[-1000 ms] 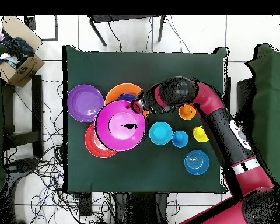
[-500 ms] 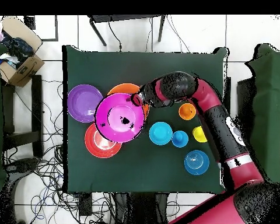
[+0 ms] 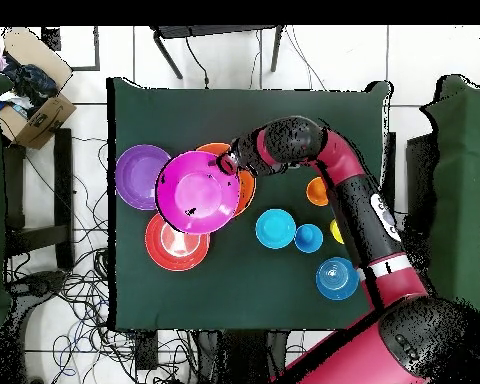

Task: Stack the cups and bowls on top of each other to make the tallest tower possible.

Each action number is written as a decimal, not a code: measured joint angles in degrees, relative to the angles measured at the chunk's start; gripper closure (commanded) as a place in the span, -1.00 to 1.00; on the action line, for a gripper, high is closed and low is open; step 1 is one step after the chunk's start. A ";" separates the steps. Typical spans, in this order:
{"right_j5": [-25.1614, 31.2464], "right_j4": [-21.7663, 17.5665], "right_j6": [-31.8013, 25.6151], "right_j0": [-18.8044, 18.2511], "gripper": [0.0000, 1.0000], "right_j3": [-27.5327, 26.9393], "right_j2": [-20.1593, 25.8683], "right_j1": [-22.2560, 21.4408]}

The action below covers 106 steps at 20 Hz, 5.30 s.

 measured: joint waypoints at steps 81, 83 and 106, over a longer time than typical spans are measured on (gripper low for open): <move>10.06 -4.35 -6.91 4.99 1.00 -7.71 -8.67 -7.39; 10.46 -4.34 -6.91 4.98 1.00 -7.59 -9.06 -7.51; 10.44 -4.08 -6.91 4.74 1.00 -1.68 -9.78 -8.65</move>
